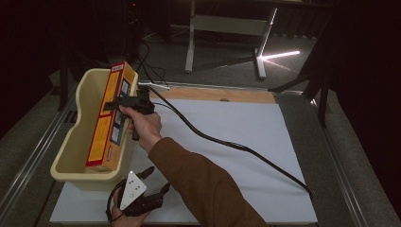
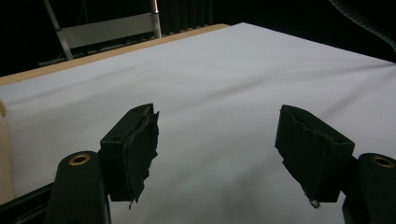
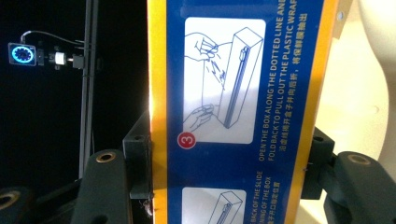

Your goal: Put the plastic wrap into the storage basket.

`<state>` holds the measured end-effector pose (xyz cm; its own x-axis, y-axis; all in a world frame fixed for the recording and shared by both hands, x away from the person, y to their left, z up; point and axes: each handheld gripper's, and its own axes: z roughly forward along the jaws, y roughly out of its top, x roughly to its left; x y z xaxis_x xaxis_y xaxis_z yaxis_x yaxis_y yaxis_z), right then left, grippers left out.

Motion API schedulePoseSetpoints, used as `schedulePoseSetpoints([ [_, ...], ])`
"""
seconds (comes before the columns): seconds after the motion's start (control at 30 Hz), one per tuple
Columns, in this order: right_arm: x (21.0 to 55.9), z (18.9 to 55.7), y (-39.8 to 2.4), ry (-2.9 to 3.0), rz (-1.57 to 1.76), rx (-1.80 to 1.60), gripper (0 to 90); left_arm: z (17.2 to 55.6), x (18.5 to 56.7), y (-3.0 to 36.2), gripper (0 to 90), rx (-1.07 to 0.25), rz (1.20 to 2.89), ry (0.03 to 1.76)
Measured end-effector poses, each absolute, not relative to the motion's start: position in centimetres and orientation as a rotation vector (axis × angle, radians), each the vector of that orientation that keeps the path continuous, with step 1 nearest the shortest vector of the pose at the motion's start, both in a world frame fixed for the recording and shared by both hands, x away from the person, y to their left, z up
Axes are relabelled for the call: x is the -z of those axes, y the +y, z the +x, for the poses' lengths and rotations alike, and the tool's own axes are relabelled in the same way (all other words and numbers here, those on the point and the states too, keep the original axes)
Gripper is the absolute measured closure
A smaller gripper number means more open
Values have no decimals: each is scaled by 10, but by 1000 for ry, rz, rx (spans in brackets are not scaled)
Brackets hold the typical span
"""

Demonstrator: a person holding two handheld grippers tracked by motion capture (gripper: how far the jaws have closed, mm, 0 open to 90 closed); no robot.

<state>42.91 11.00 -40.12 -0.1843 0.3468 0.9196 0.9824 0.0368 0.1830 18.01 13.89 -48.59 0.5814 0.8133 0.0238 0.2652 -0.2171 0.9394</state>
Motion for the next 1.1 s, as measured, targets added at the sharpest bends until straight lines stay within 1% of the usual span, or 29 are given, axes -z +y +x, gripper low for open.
schedulePoseSetpoints([
  [1.1,408,421,116,-1682,-1444,1153,381,180,486,139,293,-651,1758,890],
])
